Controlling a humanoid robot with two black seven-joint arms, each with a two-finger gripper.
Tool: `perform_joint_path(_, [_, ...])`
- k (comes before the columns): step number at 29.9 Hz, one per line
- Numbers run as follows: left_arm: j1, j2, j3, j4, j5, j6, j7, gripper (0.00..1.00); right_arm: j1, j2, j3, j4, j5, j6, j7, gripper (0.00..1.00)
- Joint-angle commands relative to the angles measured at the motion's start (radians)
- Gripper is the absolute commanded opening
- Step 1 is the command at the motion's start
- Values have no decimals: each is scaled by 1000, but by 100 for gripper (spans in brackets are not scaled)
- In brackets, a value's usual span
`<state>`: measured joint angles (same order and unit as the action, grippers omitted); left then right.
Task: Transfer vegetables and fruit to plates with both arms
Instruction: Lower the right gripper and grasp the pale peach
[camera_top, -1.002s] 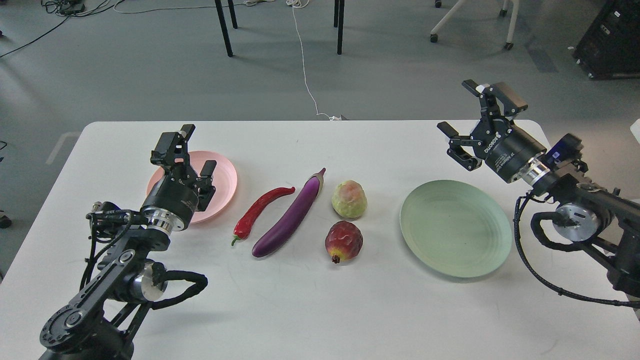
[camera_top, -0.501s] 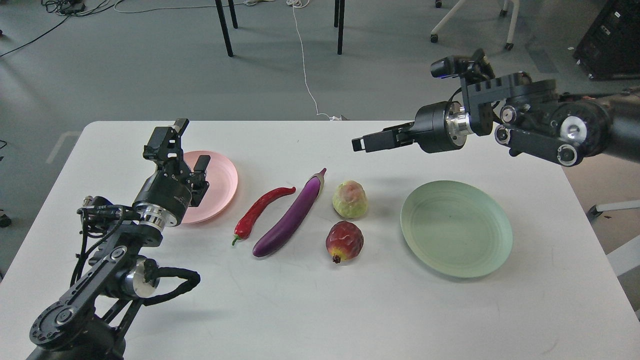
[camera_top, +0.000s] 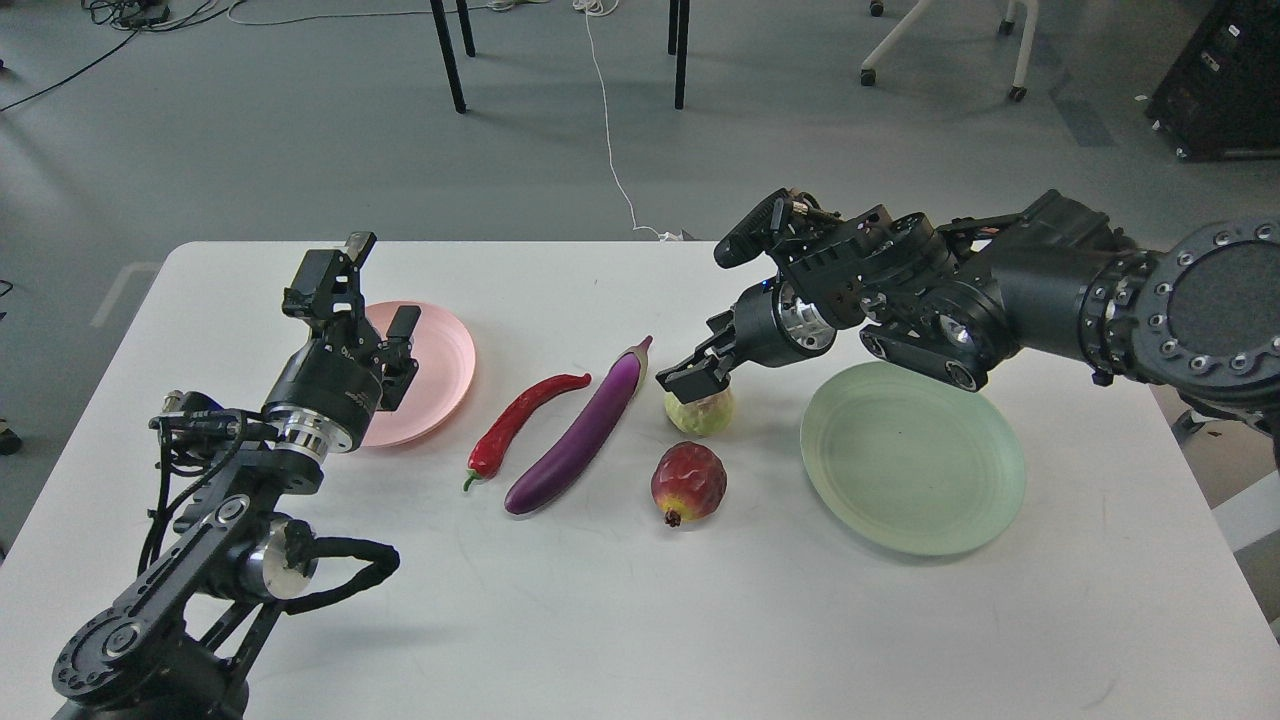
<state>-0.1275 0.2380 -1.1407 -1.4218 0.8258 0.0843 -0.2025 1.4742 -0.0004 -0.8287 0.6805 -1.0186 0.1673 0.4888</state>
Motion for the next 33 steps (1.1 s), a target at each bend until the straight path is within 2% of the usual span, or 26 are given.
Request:
perform_joint_path(1, [0, 0, 1, 0, 1, 0, 2, 99, -15, 0, -1, -3, 0, 0, 0, 98])
perform_joint_path(18, [0, 7, 1, -3, 1, 0, 2, 99, -86, 0, 6, -35, 2, -6, 0, 96])
perform_joint_path(26, [0, 7, 1, -3, 1, 0, 2, 99, -115, 0, 3, -55, 2, -31, 0, 89])
perform_joint_path(28, [0, 7, 1, -2, -1, 0, 2, 99, -118, 0, 3, -58, 2, -31, 0, 82])
perform_joint_path(31, [0, 9, 1, -3, 1, 0, 2, 99, -118, 0, 3, -59, 2, -31, 0, 57])
perform_joint_path(33, [0, 7, -1, -2, 1, 0, 2, 99, -117, 0, 3, -59, 2, -31, 0, 49])
